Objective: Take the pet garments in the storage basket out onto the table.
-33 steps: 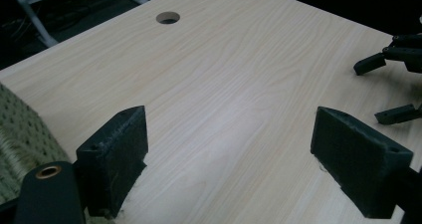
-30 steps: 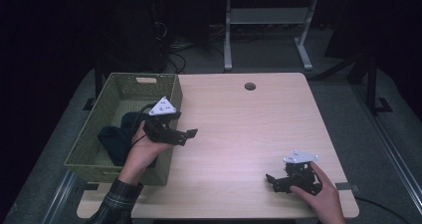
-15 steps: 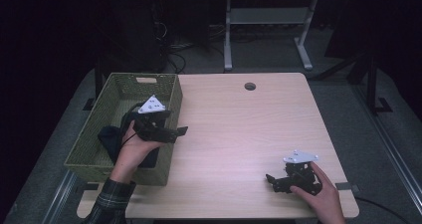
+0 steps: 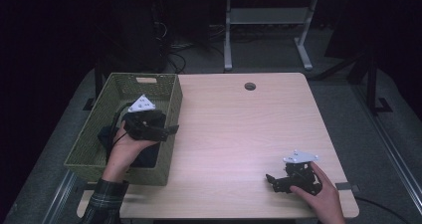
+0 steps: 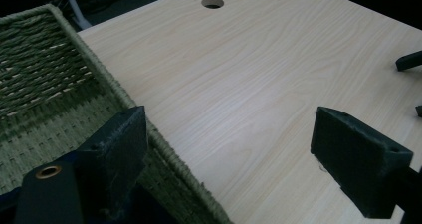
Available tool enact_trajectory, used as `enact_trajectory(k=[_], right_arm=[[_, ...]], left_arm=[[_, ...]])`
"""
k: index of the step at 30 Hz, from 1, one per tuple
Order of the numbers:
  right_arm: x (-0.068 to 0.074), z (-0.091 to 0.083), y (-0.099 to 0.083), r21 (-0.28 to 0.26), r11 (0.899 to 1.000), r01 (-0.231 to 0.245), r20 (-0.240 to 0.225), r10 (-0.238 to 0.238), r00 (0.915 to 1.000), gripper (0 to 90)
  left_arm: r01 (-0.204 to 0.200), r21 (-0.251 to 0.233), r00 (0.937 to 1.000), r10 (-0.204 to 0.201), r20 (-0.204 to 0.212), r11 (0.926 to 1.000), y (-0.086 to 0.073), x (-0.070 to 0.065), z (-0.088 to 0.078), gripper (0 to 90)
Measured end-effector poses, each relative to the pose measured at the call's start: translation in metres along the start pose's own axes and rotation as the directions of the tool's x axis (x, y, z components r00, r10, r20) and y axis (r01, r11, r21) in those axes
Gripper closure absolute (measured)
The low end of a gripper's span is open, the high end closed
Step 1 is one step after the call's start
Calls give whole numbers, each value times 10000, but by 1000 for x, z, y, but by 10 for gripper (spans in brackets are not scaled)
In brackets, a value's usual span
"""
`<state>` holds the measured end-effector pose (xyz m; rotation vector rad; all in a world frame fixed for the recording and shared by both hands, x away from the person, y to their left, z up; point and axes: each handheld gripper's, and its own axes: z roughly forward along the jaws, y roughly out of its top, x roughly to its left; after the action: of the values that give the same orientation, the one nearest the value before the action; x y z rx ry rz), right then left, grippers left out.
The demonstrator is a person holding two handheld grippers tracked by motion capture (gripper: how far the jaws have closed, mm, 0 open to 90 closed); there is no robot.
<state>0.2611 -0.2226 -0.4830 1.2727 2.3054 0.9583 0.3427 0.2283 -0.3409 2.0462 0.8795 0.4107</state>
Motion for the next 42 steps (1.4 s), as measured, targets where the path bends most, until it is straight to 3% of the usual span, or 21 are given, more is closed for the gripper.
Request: enact_trajectory(k=[11,16,27,34,42], right_arm=[[0,0,0,2,10000,-5,2,5,10000,0],[0,0,0,3,10000,-9,2,9,10000,0],[0,0,0,3,10000,-8,1,8,10000,0],[0,0,0,4,10000,-12,1,12,10000,0],[0,0,0,6,10000,-12,1,12,10000,0]], left_arm=[[266,6,9977,-265,-623,9996,-8,21,-15,144],[553,22,9939,-549,-961,9985,-15,32,-20,145],[700,486,9878,-625,-1423,9964,-29,50,-20,143],[681,1160,9882,-510,-1445,9909,-38,57,-12,143],[904,1891,9887,-652,-1353,9778,-50,64,0,142]])
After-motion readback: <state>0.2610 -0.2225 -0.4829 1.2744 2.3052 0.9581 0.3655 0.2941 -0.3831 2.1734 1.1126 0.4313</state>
